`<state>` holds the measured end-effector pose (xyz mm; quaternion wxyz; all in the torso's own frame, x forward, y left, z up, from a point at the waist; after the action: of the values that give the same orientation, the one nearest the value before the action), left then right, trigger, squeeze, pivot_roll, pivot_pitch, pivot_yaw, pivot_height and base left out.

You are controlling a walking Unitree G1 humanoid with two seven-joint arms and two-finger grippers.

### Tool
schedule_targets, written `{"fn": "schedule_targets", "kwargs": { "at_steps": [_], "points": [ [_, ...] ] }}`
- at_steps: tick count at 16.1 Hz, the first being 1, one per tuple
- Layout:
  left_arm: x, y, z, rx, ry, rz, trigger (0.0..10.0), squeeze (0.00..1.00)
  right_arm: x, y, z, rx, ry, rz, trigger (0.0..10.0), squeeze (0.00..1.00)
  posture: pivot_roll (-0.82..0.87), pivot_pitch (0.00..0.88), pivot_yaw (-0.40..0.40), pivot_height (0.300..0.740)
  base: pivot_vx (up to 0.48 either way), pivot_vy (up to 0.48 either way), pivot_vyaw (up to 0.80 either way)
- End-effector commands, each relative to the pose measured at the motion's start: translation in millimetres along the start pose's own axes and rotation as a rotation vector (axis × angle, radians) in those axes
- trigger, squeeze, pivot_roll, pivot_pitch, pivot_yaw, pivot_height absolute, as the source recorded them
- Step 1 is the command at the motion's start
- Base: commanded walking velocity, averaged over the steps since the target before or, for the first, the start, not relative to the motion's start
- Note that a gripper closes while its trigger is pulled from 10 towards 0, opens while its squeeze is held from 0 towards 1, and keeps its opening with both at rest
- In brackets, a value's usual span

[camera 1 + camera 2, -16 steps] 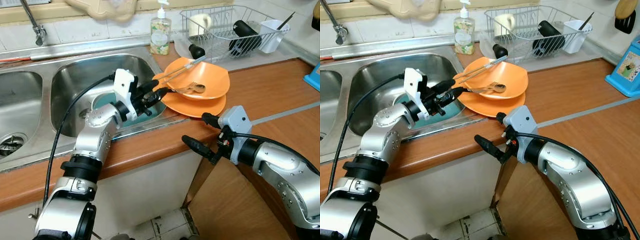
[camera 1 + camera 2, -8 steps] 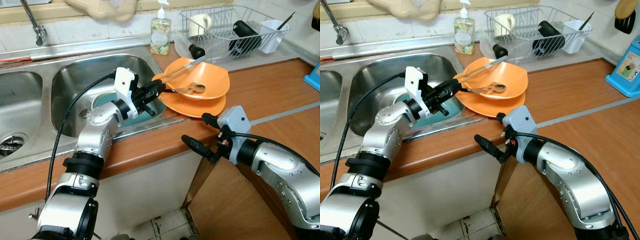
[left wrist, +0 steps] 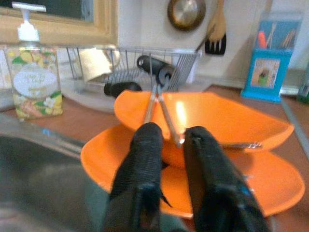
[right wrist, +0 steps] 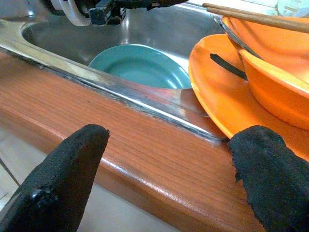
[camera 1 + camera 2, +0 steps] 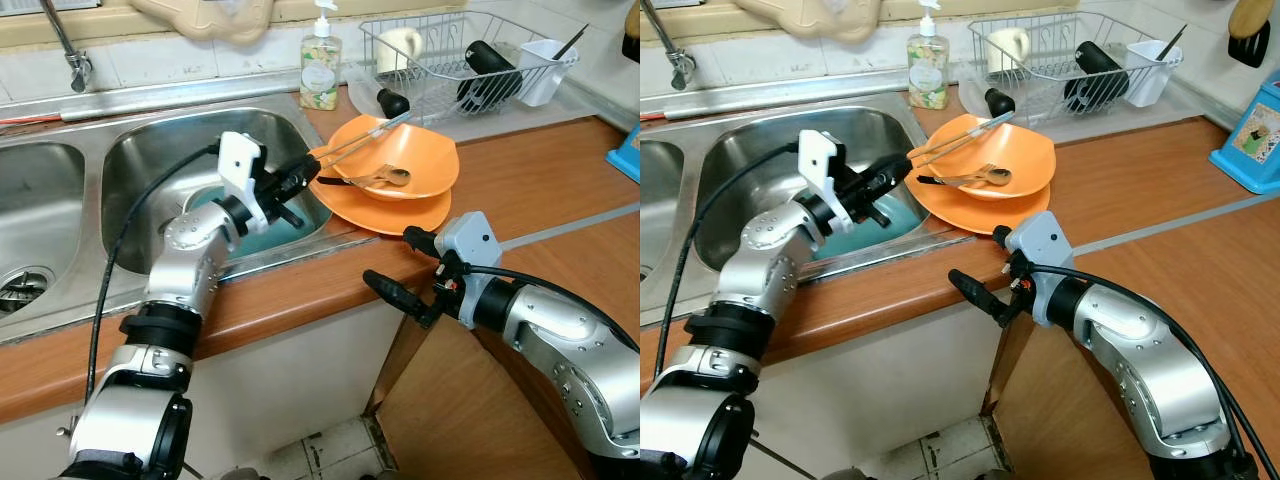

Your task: Kitchen organization

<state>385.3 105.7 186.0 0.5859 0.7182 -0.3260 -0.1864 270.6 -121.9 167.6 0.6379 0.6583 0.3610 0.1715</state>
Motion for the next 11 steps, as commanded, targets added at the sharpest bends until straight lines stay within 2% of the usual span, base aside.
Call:
{"fn": "schedule_targets", "kwargs": {
  "at_steps": [1,5,11],
  "points": [
    [3.9,1.2,-1.7,0.024,-0.016,-0.034,10.0,1.0,1.7,0.7,-0.2,-0.003,0.003,-0.009,10.0,1.0,-0.08,0.0,0.014,0.74,0.0,0.0,0.0],
    [7.8,5.5,4.0,-0.021,-0.057,0.009,10.0,1.0,1.9,1.0,-0.4,-0.006,0.007,-0.01,10.0,1.0,-0.09,0.0,0.015,0.74,0.0,0.0,0.0],
    [13.5,1.7,3.5,-0.017,-0.083,-0.018,10.0,1.0,1.3,0.4,-0.8,-0.013,0.013,-0.016,10.0,1.0,-0.1,0.0,0.018,0.74,0.0,0.0,0.0]
  ]
}}
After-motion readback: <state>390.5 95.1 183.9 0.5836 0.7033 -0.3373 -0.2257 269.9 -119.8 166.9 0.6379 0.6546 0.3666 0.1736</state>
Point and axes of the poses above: a point about 5 cm out from each wrist's last joint towards the gripper, its own x axis pointing out of the wrist towards the gripper, its own y axis along the axis of the wrist's last joint, z = x × y, the point moved 3 cm from there along x, pointing out of the wrist towards the gripper, and after that the axes turned 13 degrees about x, right-handed, at the moved point
